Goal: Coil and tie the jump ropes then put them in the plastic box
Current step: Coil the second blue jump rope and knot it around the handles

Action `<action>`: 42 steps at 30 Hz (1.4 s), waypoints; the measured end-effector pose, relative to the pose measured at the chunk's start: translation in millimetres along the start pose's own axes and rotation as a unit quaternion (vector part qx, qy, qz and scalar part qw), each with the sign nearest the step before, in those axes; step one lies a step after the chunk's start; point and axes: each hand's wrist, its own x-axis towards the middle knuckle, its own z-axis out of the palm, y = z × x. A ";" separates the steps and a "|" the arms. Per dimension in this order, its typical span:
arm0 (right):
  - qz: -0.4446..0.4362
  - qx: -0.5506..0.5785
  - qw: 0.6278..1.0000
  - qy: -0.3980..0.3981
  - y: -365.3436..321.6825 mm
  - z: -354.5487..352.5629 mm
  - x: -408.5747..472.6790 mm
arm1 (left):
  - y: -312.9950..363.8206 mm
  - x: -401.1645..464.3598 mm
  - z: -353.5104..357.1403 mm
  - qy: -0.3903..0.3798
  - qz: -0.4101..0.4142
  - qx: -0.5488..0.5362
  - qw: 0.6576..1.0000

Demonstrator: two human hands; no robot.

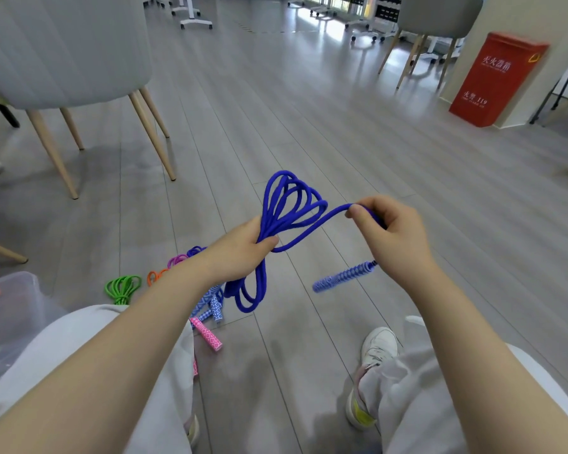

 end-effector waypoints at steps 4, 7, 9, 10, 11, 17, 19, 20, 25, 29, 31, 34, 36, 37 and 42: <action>0.002 -0.003 1.000 0.018 -0.8 1.1 2.7 | 4.1 -6.6 3.6 -0.082 0.011 -0.030 0.996; 0.009 -0.013 0.999 0.028 -0.3 -0.7 8.4 | 10.3 -13.5 5.7 -0.133 0.015 -0.063 0.989; 0.007 -0.021 0.999 0.031 0.7 0.4 10.4 | 13.0 -15.6 6.0 -0.164 0.030 -0.081 0.983; 0.005 -0.020 0.999 0.033 0.8 1.2 10.8 | 13.7 -15.9 6.1 -0.178 0.038 -0.085 0.980; 0.003 -0.017 0.999 0.033 0.3 1.8 11.0 | 14.4 -15.7 6.2 -0.188 0.041 -0.085 0.978; -0.069 -0.051 0.996 -0.025 -8.2 9.3 3.5 | 9.6 -11.0 22.7 -0.175 0.008 0.014 0.984; -0.097 -0.068 0.990 -0.074 -9.6 14.8 -2.1 | 8.8 -9.7 32.7 -0.161 -0.002 0.066 0.985; -0.103 -0.068 0.987 -0.100 -11.3 17.8 -5.0 | 8.6 -9.2 38.0 -0.158 -0.005 0.086 0.984; -0.158 -0.129 0.970 -0.132 -14.3 23.2 -1.7 | 8.2 -14.2 52.7 -0.180 0.015 0.204 0.962; -0.174 -0.256 0.942 -0.130 -3.5 9.3 15.1 | 13.3 -24.9 48.6 -0.219 0.105 0.282 0.928; -0.135 -0.236 0.950 -0.152 4.5 4.2 19.3 | 17.1 -31.4 45.9 -0.225 0.138 0.282 0.922; -0.034 -0.151 0.966 -0.205 13.9 3.7 22.9 | 28.5 -39.8 38.3 -0.212 0.165 0.242 0.932; 0.028 -0.072 0.968 -0.238 16.6 1.5 22.6 | 34.4 -44.5 28.8 -0.187 0.164 0.213 0.945; 0.063 -0.033 0.965 -0.252 17.2 0.2 21.3 | 35.7 -46.3 22.5 -0.172 0.163 0.202 0.950; 0.148 0.084 0.929 -0.329 23.8 20.1 5.8 | 31.6 -47.5 -7.7 -0.047 0.174 0.105 0.978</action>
